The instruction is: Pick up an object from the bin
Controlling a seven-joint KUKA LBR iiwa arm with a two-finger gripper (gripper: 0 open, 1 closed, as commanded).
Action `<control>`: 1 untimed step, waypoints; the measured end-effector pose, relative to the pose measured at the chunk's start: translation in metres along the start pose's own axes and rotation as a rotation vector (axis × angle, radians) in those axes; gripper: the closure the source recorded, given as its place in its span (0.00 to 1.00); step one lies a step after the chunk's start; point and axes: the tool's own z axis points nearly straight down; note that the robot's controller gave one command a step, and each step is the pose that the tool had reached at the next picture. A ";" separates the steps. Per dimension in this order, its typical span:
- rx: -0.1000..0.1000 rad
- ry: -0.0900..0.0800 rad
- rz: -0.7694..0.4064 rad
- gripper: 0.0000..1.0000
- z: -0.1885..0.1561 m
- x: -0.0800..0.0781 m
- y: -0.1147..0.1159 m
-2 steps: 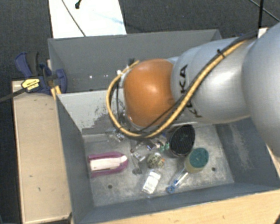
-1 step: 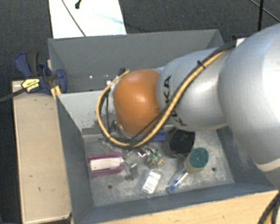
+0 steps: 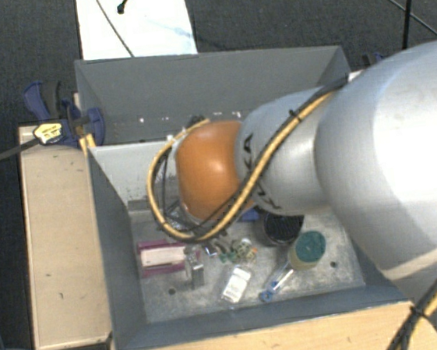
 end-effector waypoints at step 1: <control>-0.001 -0.006 0.004 1.00 -0.003 -0.002 0.000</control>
Offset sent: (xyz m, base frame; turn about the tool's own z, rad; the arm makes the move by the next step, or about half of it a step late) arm 0.0000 0.0000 0.0000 0.0000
